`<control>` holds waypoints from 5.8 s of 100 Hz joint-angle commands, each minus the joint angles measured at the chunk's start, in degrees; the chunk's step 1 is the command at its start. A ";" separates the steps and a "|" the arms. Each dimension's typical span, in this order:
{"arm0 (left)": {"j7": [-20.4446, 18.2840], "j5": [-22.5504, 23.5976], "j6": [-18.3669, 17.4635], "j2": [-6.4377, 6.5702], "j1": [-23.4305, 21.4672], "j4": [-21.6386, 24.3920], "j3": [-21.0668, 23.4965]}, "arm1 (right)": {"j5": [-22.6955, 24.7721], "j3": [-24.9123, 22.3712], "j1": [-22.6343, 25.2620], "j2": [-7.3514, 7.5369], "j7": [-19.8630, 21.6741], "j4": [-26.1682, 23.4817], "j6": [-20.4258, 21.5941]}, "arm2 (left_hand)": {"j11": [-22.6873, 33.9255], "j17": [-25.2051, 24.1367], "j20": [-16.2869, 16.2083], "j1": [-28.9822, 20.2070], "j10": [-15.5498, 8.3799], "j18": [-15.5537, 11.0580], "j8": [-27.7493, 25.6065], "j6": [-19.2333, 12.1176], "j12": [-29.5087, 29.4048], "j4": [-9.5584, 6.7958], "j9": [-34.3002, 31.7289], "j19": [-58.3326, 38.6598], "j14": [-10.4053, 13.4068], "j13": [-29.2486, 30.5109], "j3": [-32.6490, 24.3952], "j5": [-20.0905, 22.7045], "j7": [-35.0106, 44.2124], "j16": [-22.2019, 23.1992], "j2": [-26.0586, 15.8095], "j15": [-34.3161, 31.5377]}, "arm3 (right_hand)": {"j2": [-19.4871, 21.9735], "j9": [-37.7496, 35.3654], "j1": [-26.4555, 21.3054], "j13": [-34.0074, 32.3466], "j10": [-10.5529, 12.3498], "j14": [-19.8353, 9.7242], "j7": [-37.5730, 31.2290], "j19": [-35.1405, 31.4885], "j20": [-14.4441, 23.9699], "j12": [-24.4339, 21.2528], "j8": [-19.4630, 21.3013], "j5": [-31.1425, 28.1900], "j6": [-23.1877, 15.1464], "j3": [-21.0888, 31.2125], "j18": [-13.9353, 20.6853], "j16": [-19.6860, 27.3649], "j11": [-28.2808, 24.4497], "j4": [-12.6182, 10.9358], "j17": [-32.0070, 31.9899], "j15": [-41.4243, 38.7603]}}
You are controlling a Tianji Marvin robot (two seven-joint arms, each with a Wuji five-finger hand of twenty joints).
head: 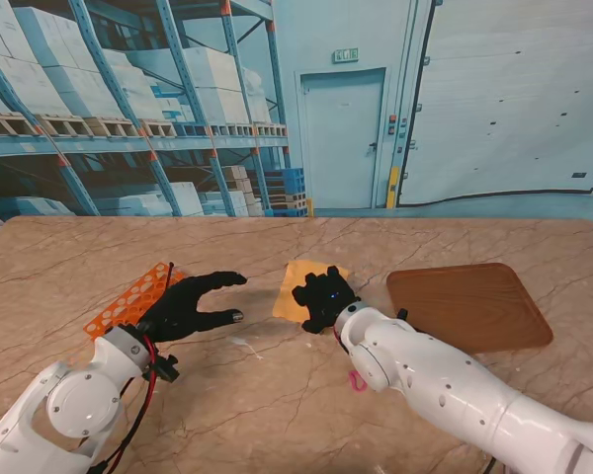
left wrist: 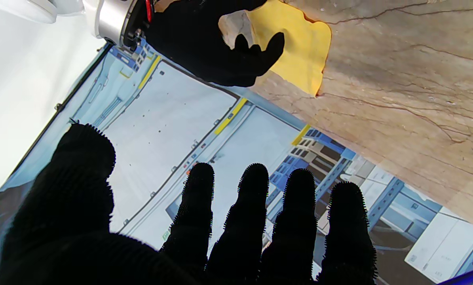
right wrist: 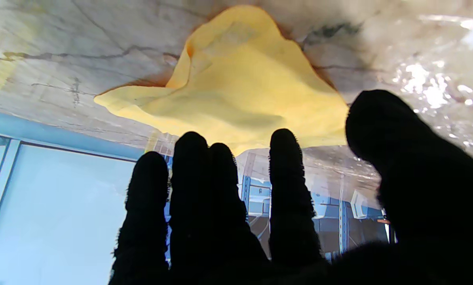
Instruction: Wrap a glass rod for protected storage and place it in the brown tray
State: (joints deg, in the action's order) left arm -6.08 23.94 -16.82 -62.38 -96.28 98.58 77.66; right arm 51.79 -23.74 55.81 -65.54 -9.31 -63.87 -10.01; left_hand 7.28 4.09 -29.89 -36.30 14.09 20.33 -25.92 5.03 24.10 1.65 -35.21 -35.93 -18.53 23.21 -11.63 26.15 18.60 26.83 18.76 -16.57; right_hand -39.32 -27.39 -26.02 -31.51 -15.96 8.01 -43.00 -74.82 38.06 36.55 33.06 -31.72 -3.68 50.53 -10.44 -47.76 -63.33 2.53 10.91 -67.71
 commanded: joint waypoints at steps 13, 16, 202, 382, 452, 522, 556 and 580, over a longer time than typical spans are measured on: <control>0.06 -0.06 0.09 -0.07 -0.79 0.50 0.09 | -1.72 3.40 -3.05 -1.64 0.84 3.52 0.26 | 0.48 -0.14 0.43 0.35 0.12 -0.24 -0.43 -0.52 0.46 -0.64 -1.06 -0.98 -0.90 0.45 0.74 1.18 0.79 0.95 0.48 -0.32 | 0.24 0.91 0.65 -1.05 -0.95 -1.16 -0.71 -3.36 -0.21 0.71 -0.44 -0.19 -0.30 2.83 0.81 -1.02 -2.49 -0.98 0.56 -2.31; 0.11 -0.06 0.11 -0.08 -0.82 0.55 0.11 | -2.06 4.01 -3.40 -1.84 1.02 4.06 0.29 | 0.47 -0.20 0.44 0.36 0.07 -0.23 -0.43 -0.52 0.46 -0.64 -1.06 -0.97 -0.91 0.54 0.78 1.22 0.78 0.97 0.45 -0.35 | -0.07 0.24 0.46 -1.44 -0.79 -1.10 -1.29 -3.48 -0.35 0.58 -0.48 -1.67 -0.83 4.07 0.67 -1.05 -2.50 -1.15 0.76 -2.47; -0.85 -2.85 1.77 -0.18 -0.33 0.93 -0.58 | -4.57 1.75 -2.86 -1.66 2.19 1.69 9.13 | 0.34 -0.17 0.49 0.78 0.09 0.50 -0.39 -1.21 0.44 -0.80 -1.52 -1.54 -1.08 1.28 2.53 1.37 0.68 1.26 -0.80 -0.52 | 7.75 -8.58 -9.56 -3.33 1.53 -1.44 -17.39 -4.20 0.85 -1.65 -3.20 -10.85 -16.82 7.01 2.15 -1.97 -3.71 1.84 0.38 -4.21; -0.60 -2.63 1.75 -0.21 -0.66 0.98 -0.31 | -20.72 -0.80 -3.48 2.60 27.34 -9.45 18.07 | 0.33 -0.12 0.54 0.80 0.21 0.65 -0.43 -1.25 0.48 -0.82 -1.77 -1.70 -1.16 1.39 2.75 1.54 0.67 1.32 -0.74 -0.57 | 6.47 -4.23 -11.09 3.75 3.71 -2.49 -13.71 11.40 1.40 -2.44 -1.61 -14.40 -17.76 5.27 0.68 2.24 8.47 3.49 -5.19 5.66; -0.41 -2.41 1.68 -0.23 -0.73 1.12 -0.23 | -17.34 -13.35 6.52 3.42 23.31 -16.92 15.94 | 0.37 -0.16 0.53 0.63 0.16 0.37 -0.41 -1.33 0.48 -0.83 -1.62 -1.70 -0.98 1.35 2.94 1.47 0.70 1.34 -0.91 -0.60 | 7.10 1.76 4.07 5.30 3.87 -1.47 4.75 18.42 1.81 -10.38 0.29 2.47 -4.05 1.45 -1.24 11.15 18.87 -0.94 -5.08 22.46; 0.87 -0.98 -1.07 -0.27 -2.45 2.16 1.19 | -29.22 -43.32 32.51 1.46 10.19 -30.31 23.42 | 0.27 -0.17 0.51 0.61 0.34 0.70 -0.37 -1.02 0.48 -0.85 -1.85 -1.77 -1.22 1.29 2.71 1.71 0.56 1.31 -0.49 -0.49 | 5.63 1.93 6.77 2.80 6.97 -1.81 8.97 35.55 -1.41 -15.46 -1.77 12.86 -3.77 -12.07 -0.37 18.97 29.26 -0.04 -0.98 41.65; 1.13 -0.62 -2.03 -0.26 -2.90 2.51 1.33 | -31.30 -46.06 36.72 1.79 11.15 -32.56 27.29 | 0.29 -0.16 0.58 0.48 0.40 0.51 -0.41 -0.90 0.49 -0.84 -1.69 -1.67 -1.05 1.04 2.53 1.62 0.58 1.21 -0.48 -0.35 | 2.85 2.14 7.29 1.47 7.02 -2.48 9.25 37.62 1.12 -14.72 -1.56 13.86 -4.00 -13.46 0.03 16.43 29.58 0.04 0.76 39.41; 4.32 0.55 -4.25 -0.79 -3.42 2.59 1.97 | -31.08 -46.26 37.61 2.15 12.30 -33.16 27.96 | 0.10 -0.30 0.63 0.29 0.36 0.30 -0.42 -0.58 0.39 -0.85 -1.07 -1.54 0.33 -0.86 2.35 1.69 0.60 0.58 -0.50 0.76 | 2.52 1.83 7.42 1.11 7.39 -2.74 9.25 38.22 1.99 -14.66 -1.40 13.53 -4.17 -12.86 0.24 16.35 30.06 -0.02 1.01 39.83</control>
State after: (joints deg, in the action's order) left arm -2.71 24.19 -20.06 -62.64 -99.08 100.69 79.39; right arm 20.64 -70.39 93.29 -63.33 2.63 -96.79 18.13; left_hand 7.29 4.09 -29.89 -36.30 14.10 20.44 -25.92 5.02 24.11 1.65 -35.84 -36.70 -18.95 23.25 -9.54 26.81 18.62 27.51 18.76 -16.72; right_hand -34.38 -26.77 -19.88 -29.82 -10.15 6.79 -34.35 -38.26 38.63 21.90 31.55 -19.47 -6.43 38.16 -12.08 -30.60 -34.29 3.08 11.67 -27.45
